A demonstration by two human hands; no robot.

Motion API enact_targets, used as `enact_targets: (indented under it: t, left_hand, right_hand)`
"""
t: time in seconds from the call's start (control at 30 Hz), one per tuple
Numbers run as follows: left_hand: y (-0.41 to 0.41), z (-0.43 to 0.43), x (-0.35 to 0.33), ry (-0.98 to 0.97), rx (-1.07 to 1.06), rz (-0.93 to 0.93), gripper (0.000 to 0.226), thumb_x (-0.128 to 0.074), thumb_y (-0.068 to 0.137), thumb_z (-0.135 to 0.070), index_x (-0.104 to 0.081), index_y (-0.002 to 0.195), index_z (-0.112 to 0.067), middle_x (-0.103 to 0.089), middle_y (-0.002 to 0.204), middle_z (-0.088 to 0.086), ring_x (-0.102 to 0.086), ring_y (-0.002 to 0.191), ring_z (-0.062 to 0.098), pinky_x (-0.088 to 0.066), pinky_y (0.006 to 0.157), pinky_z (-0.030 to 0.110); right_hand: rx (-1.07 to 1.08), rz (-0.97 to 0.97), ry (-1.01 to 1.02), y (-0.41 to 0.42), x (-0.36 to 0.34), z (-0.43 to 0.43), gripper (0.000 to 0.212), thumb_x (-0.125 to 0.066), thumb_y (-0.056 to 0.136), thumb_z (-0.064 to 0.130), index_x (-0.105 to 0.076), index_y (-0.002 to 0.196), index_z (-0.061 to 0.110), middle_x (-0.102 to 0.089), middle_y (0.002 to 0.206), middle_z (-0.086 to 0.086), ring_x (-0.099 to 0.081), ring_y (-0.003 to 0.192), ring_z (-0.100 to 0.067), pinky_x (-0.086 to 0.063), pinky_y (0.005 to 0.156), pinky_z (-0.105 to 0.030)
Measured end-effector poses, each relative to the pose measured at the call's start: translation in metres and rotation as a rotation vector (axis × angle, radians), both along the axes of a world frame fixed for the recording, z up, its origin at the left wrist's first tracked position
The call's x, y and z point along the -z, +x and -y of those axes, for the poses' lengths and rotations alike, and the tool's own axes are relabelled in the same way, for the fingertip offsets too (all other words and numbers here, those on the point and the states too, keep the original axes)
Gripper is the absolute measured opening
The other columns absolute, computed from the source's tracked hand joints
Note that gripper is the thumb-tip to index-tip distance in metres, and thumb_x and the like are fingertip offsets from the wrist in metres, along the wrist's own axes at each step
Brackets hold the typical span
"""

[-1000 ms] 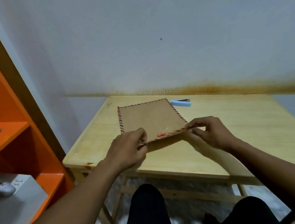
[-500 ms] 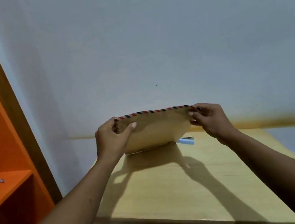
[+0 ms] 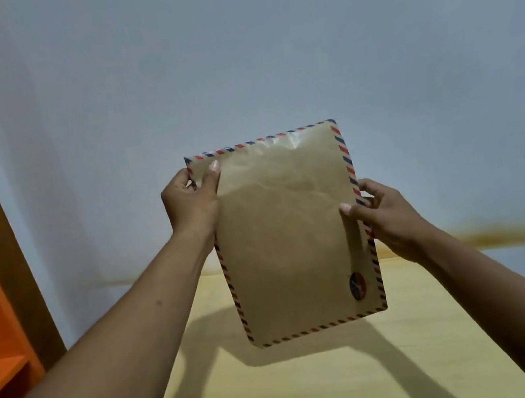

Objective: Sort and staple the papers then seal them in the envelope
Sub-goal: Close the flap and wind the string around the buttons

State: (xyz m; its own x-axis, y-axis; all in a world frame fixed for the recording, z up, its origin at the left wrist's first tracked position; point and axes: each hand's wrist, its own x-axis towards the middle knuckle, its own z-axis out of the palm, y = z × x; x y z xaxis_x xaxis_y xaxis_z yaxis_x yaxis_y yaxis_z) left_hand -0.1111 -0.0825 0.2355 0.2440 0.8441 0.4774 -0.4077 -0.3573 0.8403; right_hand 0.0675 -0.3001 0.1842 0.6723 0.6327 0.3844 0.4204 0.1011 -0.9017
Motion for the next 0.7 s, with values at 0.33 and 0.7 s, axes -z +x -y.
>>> enact_targets:
  t: [0.33, 0.7]
  left_hand:
    - [0.044, 0.040, 0.095, 0.161, 0.325, -0.515, 0.062, -0.074, 0.092, -0.020, -0.037, 0.135, -0.046, -0.067, 0.099, 0.009, -0.072, 0.087, 0.026, -0.061, 0.073, 0.038]
    - [0.134, 0.084, 0.160, 0.453, 0.300, -0.720, 0.024, -0.071, 0.094, -0.017, -0.074, 0.118, -0.016, -0.071, 0.108, -0.008, -0.062, 0.100, 0.003, -0.044, 0.087, 0.013]
  right_hand:
    - [0.387, -0.191, 0.136, 0.048, 0.023, 0.049, 0.040, -0.061, 0.099, 0.018, -0.044, 0.134, 0.025, -0.067, 0.122, -0.010, -0.067, 0.096, -0.026, -0.058, 0.081, -0.048]
    - [0.558, 0.342, -0.522, 0.103, 0.067, 0.091, 0.061, -0.071, 0.089, 0.033, -0.044, 0.144, 0.027, -0.037, 0.134, -0.012, -0.053, 0.117, -0.035, -0.044, 0.093, -0.031]
